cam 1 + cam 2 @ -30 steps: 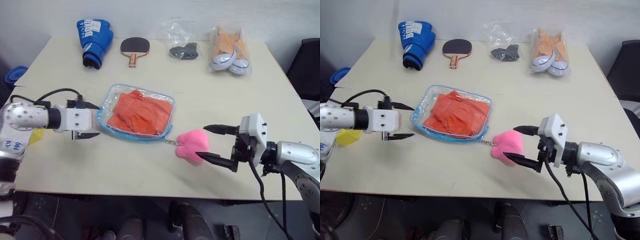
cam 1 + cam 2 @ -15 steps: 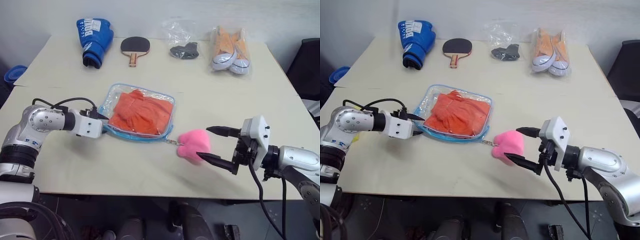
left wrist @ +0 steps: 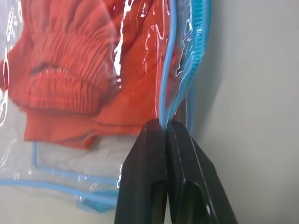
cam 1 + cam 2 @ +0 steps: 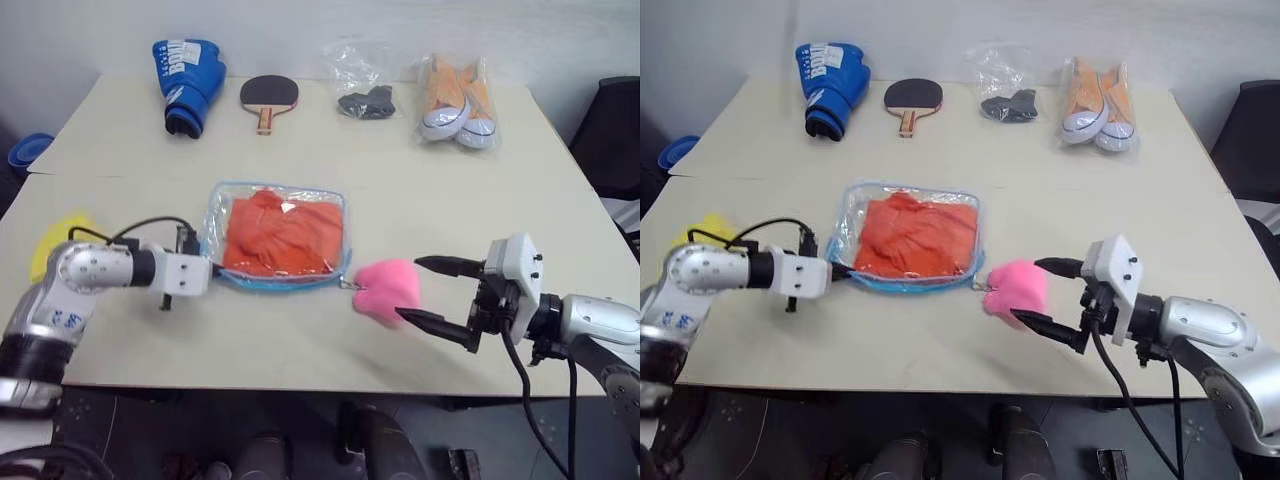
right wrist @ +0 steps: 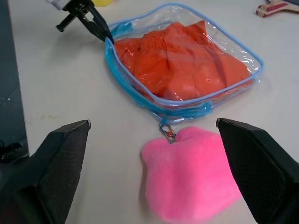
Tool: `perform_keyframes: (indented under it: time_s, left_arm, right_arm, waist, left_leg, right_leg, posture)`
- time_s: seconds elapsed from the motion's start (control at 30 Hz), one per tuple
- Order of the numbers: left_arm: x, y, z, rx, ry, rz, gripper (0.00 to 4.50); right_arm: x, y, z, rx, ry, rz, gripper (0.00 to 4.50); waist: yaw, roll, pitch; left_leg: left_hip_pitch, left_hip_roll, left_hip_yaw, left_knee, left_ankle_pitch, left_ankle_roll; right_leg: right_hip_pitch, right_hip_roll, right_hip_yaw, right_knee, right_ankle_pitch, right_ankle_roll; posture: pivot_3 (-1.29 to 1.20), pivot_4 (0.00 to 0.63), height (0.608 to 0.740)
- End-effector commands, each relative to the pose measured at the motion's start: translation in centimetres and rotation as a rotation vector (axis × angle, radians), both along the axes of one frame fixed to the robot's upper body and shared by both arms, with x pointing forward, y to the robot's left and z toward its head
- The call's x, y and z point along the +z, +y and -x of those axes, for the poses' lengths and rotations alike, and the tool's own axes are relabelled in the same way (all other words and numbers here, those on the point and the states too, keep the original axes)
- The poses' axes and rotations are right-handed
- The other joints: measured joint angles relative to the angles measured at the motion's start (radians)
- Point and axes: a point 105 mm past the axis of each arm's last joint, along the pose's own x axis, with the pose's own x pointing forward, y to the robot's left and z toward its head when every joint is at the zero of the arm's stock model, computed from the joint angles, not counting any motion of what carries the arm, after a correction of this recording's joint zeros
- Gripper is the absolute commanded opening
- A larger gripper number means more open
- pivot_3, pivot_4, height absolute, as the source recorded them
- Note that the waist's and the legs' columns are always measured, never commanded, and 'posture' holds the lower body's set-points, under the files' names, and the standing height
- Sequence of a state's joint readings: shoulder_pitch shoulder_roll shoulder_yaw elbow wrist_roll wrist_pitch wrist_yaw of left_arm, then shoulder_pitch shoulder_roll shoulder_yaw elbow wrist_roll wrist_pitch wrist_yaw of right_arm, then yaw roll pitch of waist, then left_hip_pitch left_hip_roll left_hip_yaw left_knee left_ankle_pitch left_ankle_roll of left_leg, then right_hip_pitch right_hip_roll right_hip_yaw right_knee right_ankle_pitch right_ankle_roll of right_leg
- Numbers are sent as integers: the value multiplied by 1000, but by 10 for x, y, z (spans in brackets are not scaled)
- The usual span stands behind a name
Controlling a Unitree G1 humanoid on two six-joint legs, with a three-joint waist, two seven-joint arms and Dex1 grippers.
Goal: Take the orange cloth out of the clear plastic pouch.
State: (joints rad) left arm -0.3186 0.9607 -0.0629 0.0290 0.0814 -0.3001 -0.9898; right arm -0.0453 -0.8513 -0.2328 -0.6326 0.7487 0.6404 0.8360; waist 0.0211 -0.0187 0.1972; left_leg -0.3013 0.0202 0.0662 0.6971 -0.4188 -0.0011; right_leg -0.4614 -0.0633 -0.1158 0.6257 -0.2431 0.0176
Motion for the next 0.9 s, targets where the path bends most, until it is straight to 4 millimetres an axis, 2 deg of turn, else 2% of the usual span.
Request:
perform_keyframes:
  time_s: [0.03,0.13,0.27,0.4,0.57,0.67,0.8,0.83,0.9]
  left_arm:
    - [1,-23,27,-70,-17,1,32]
    - [-5,-29,32,-59,-22,1,32]
    - [-7,-30,22,-16,-27,17,32]
    - [-3,-35,14,37,-14,83,32]
    - [-14,-31,8,113,-18,98,32]
    - [-17,-29,16,119,4,106,32]
    - [-18,-30,21,89,23,93,32]
    - [-16,-30,20,90,25,104,469]
    - [-13,-30,18,60,30,88,881]
  right_arm:
    - [6,1,14,51,-2,10,4500]
    - [-1,-8,20,41,35,30,4500]
    - [-7,-22,19,-35,58,33,4500]
    - [-4,-33,14,-125,43,32,4500]
    - [-8,-24,16,-127,35,32,4500]
    - [-10,-13,18,-125,30,19,4500]
    - [-11,-21,8,-212,42,-18,4500]
    - [-11,-22,7,-220,41,-17,4500]
    - [-13,-27,5,-233,28,12,4500]
  waist:
    - [2,0,0]
    - [12,0,0]
    - [13,1,1]
    - [8,2,1]
    - [3,2,1]
    - [2,2,0]
    - [3,3,0]
    - [3,3,0]
    - [3,4,0]
  left_leg:
    - [0,0,0,0,0,0]
    - [1,0,0,1,-1,1]
    - [5,0,-1,1,-5,10]
    - [5,0,-1,1,-5,11]
    - [5,0,-1,1,-2,5]
    - [5,1,-1,1,-2,4]
    - [5,1,0,1,-3,4]
    - [5,1,0,1,-3,4]
    - [5,1,0,1,-3,5]
  right_leg:
    - [1,0,0,-1,0,0]
    - [2,0,1,-4,0,1]
    - [13,0,1,-7,1,0]
    - [14,0,2,-7,3,0]
    - [14,1,2,-7,4,0]
    - [13,1,2,-7,4,0]
    - [13,1,2,-8,4,0]
    - [13,1,2,-8,4,0]
    - [13,1,2,-8,4,0]
  posture:
    - [0,150,740]
    - [0,150,740]
    - [0,150,740]
    - [0,150,740]
    - [0,150,740]
    - [0,150,740]
    - [0,150,740]
    - [0,150,740]
    - [0,150,740]
